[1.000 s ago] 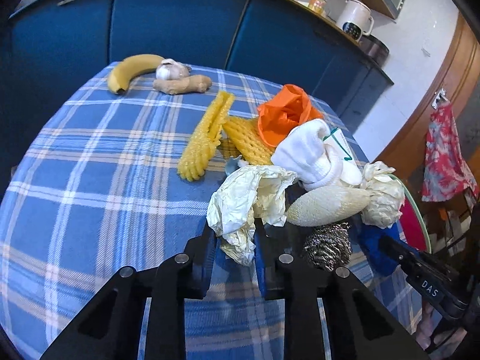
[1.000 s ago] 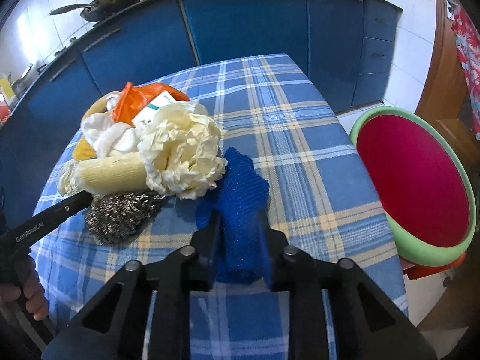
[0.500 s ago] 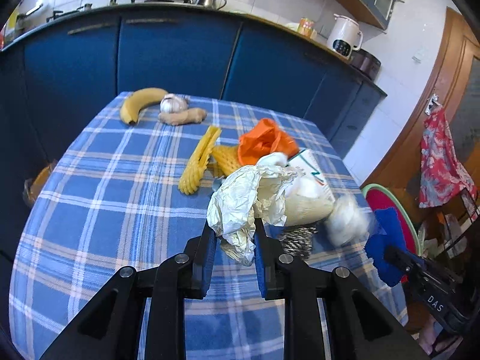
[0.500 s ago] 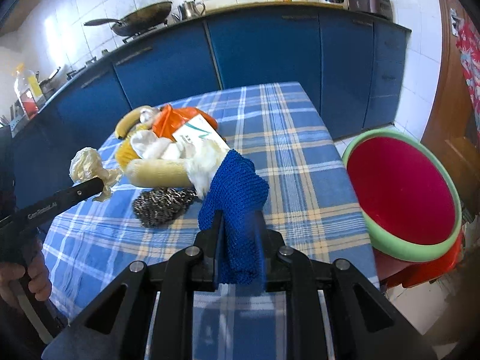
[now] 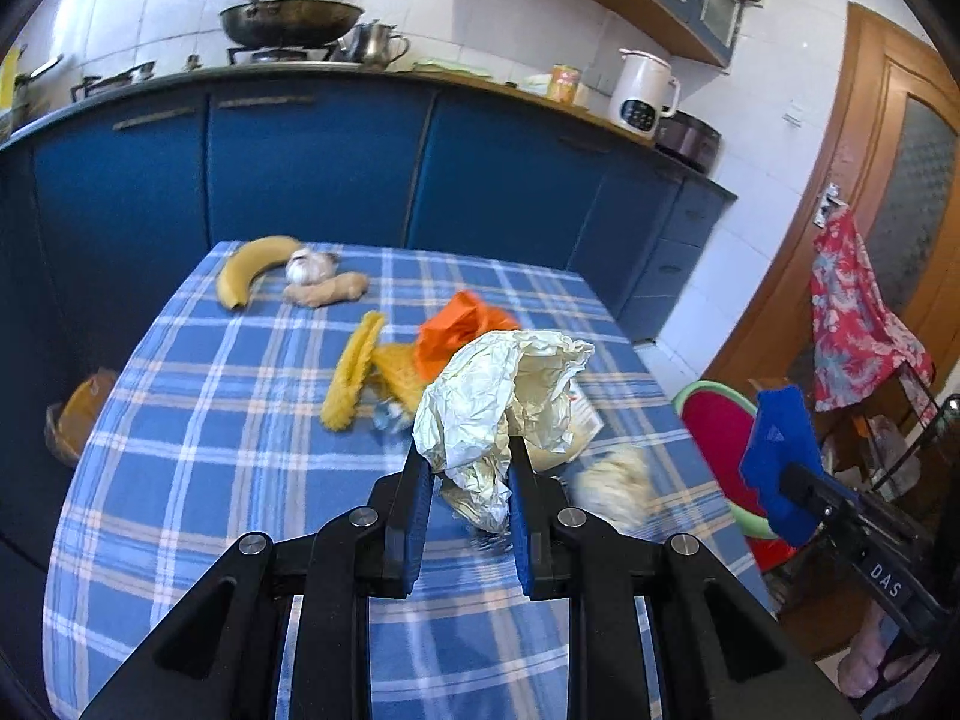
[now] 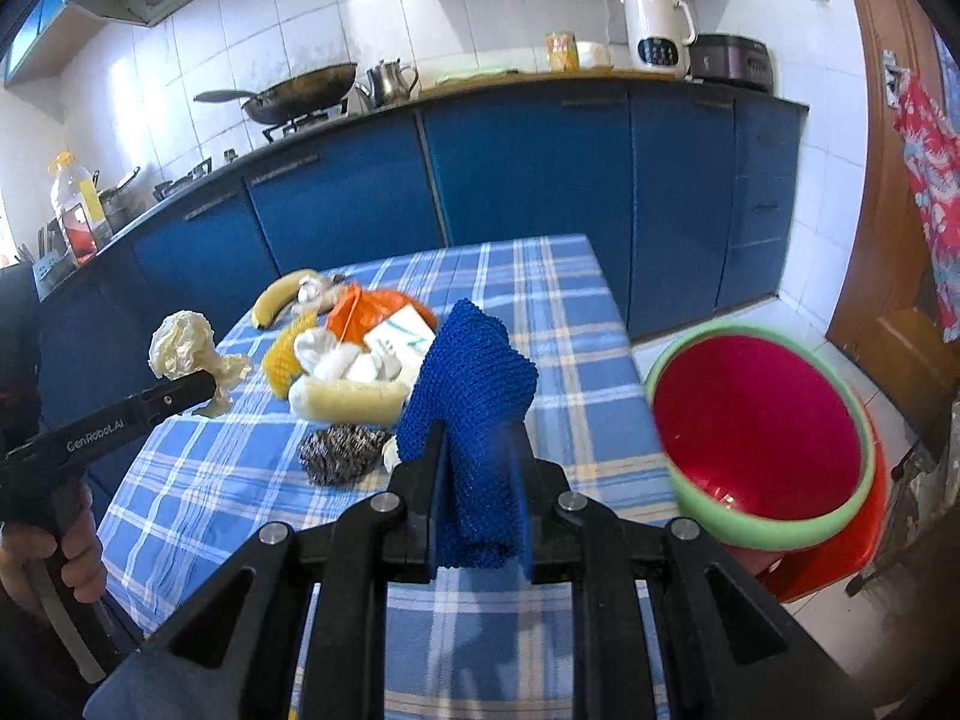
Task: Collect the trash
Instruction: 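Carry both items over the red bucket and open both tools to drop them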
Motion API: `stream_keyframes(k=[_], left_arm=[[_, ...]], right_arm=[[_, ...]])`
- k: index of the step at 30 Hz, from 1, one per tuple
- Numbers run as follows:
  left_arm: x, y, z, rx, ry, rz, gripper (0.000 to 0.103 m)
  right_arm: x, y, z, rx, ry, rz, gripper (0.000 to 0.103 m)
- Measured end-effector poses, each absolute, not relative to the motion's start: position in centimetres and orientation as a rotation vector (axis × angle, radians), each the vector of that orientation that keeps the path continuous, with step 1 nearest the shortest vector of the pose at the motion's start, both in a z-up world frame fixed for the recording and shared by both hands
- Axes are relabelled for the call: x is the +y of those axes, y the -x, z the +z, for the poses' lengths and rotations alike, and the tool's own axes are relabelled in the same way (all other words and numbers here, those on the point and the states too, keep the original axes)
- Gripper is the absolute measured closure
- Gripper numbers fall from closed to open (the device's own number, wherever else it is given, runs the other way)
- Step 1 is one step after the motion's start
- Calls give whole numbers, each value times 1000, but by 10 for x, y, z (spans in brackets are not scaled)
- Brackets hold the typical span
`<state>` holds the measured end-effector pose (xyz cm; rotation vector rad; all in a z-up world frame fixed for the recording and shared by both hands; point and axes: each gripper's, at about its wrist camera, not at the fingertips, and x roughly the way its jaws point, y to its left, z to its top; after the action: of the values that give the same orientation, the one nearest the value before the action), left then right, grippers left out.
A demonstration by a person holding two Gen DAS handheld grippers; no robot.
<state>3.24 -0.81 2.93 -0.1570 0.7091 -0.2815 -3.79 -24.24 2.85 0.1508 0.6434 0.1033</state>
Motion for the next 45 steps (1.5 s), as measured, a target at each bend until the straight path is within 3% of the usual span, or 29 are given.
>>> stream_keyframes(k=[20, 45], left_arm=[[-121, -63, 66, 676, 37, -499, 80], [-299, -105, -25, 891, -162, -681, 76]], right_arm=[[-337, 44, 63, 576, -174, -100, 82], [-459, 18, -42, 720, -395, -260, 78]])
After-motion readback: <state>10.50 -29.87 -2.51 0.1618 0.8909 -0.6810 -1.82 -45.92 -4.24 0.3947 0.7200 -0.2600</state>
